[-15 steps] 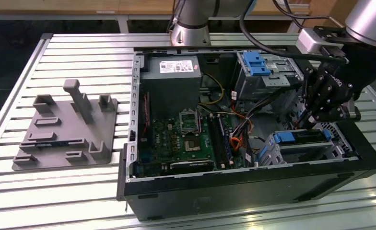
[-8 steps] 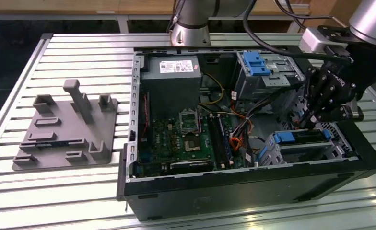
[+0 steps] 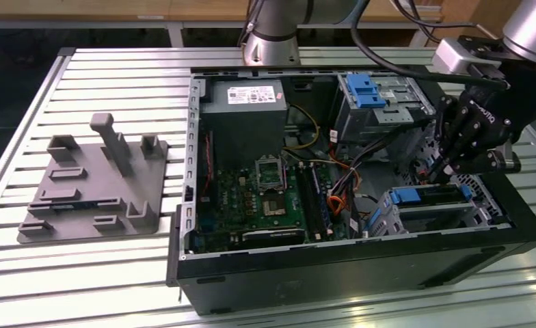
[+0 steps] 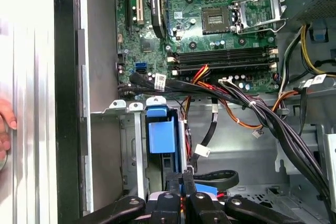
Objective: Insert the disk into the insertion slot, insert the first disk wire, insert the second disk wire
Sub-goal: 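Insert the second disk wire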
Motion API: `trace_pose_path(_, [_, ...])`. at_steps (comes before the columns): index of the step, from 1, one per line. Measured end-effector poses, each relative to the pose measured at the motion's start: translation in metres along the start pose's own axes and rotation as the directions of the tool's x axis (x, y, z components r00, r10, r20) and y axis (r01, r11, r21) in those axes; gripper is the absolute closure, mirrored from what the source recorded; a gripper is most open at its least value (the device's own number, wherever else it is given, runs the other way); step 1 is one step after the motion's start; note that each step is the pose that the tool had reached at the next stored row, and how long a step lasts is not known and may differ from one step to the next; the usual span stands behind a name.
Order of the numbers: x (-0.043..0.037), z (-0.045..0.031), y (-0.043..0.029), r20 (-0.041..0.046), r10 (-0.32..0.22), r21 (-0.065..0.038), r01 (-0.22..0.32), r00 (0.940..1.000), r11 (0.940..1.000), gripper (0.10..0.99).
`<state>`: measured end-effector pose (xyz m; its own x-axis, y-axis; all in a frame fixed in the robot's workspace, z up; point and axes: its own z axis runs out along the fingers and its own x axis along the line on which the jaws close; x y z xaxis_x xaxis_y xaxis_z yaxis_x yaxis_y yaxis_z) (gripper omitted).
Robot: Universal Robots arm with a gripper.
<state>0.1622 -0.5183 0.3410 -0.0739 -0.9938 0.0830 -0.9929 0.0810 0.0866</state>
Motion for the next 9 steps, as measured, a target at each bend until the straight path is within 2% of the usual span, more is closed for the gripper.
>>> trace_pose_path(9, [0.0003,0.0003,-0.0013,-0.0002,-0.001,-0.001,0.001,1.0000,1.0000,0.945])
